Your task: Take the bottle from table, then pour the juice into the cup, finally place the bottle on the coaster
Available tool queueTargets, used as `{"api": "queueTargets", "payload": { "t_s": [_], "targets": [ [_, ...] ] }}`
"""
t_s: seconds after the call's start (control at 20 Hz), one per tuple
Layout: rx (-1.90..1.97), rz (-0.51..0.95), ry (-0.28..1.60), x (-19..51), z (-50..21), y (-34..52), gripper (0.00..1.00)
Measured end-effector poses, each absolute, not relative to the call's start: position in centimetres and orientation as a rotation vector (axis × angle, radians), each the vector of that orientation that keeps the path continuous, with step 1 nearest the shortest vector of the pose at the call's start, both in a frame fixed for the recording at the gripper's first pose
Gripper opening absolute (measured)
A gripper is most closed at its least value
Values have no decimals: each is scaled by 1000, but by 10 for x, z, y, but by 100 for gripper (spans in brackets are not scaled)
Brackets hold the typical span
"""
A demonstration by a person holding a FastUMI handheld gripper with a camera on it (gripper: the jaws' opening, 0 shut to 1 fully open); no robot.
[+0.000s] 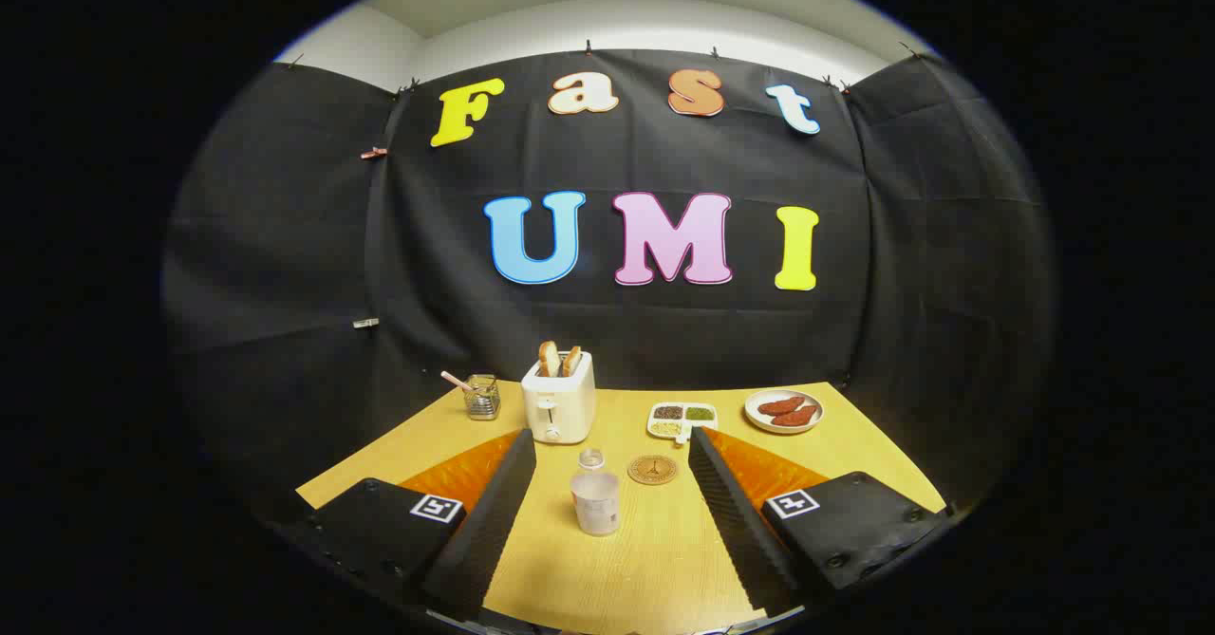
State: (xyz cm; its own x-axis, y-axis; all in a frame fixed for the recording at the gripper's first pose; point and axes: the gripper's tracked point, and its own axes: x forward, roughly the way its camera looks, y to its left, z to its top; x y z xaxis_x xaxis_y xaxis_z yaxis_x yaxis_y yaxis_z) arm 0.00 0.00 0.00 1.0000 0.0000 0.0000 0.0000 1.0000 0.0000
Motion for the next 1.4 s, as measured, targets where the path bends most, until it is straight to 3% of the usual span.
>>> {"api": "queueTargets", "payload": {
  "t_s": [1.4],
  "targets": [
    [-39,-247,1,39,-42,57,97]
  ]
}}
